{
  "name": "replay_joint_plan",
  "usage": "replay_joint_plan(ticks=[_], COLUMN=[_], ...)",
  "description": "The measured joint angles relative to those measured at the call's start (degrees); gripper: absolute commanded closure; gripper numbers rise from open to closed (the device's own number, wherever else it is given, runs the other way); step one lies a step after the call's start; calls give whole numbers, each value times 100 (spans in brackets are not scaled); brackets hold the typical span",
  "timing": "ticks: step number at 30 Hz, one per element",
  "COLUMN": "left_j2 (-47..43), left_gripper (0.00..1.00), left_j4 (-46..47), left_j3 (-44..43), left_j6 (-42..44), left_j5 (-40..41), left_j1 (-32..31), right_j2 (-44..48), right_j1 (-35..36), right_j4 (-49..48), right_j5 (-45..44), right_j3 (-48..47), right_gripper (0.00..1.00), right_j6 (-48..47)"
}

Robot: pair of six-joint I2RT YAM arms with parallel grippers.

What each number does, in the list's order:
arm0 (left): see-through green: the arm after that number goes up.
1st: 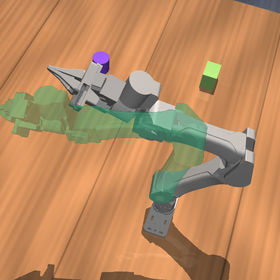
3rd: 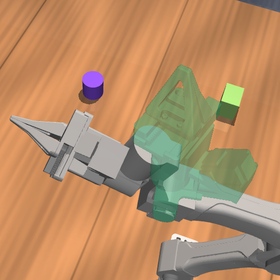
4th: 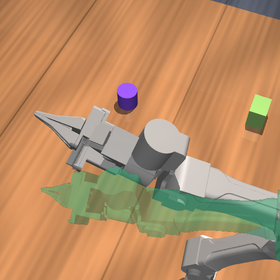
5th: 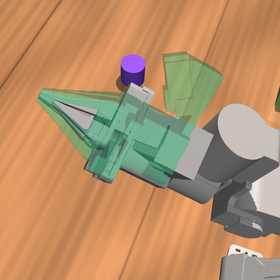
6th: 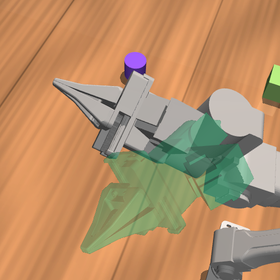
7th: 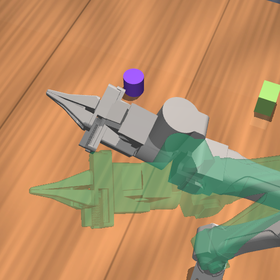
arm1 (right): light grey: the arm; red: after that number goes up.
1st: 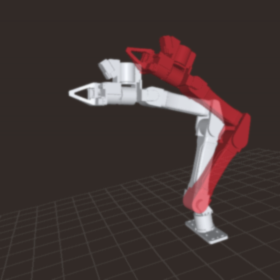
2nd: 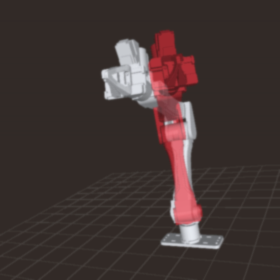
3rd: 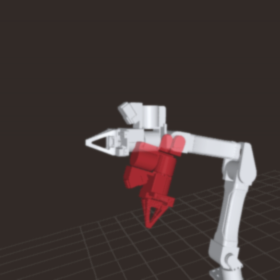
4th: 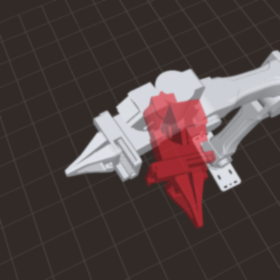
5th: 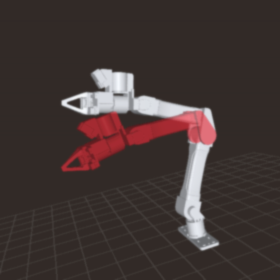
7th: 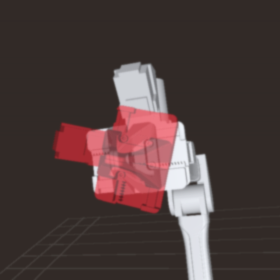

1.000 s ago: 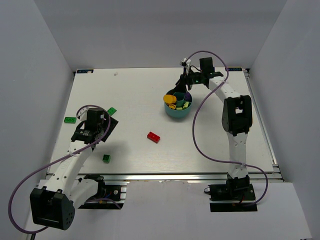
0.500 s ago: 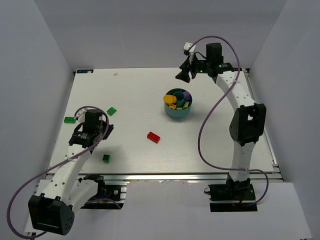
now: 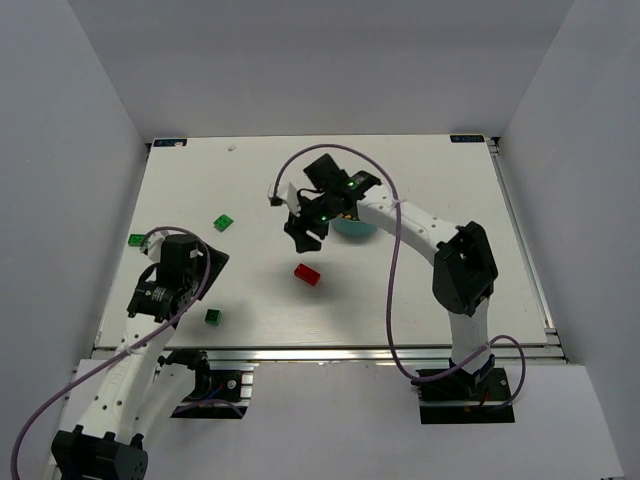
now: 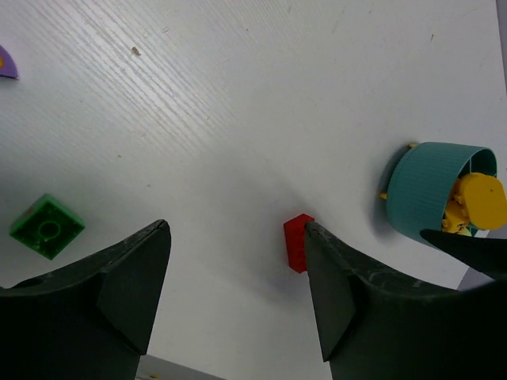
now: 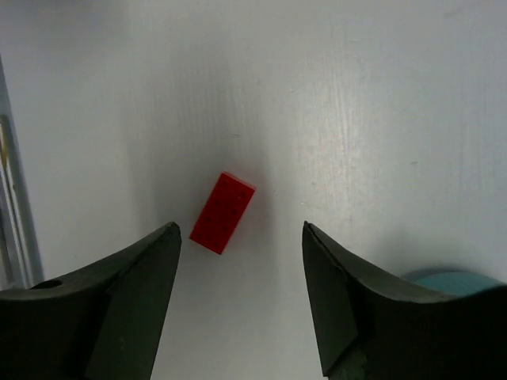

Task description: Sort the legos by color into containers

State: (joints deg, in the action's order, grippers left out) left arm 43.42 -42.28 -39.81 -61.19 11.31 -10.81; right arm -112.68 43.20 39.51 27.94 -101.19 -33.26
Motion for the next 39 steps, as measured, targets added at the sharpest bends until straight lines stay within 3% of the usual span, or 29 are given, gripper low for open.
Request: replay_joint_plan(ticks=[3, 6, 17, 23, 29, 32, 35, 36, 39], left_j2=[-160, -269, -549, -780, -887, -907, -940, -946, -951], left_gripper=[17, 17, 16, 16, 16, 16, 17, 17, 17], left_j4=[-271, -584, -1143, -1252, -1316, -1322, -1311, -1298, -1248], left_j3=[-11, -61, -205, -203, -203, -199, -179, -168, -109], left_j6=[48, 94, 225, 219, 199, 199, 181, 177, 175], left_j5=[13, 35, 31, 26, 28, 28, 28, 28, 26], left_j1=[0, 0, 0, 0, 0, 0, 0, 0, 0], right_j2=[-125, -341, -1668, -1690, -1690, -1690, -1681, -1676, -1655], right_j1=[339, 667, 1357, 1316, 1311, 1325, 1316, 1307, 1241], right_j4=[105, 149, 223, 236, 238, 245, 267, 280, 391], right_j5=[-402, -837, -2721, -3209, -3331, -3303, -3215, -3147, -2811], right_j3=[-7, -7, -380, -437, -428, -420, -413, -413, -452], right_gripper=[14, 11, 17, 23, 37, 54, 82, 99, 100], right_j6=[352, 680, 1471, 1547, 1585, 1569, 1526, 1493, 1425])
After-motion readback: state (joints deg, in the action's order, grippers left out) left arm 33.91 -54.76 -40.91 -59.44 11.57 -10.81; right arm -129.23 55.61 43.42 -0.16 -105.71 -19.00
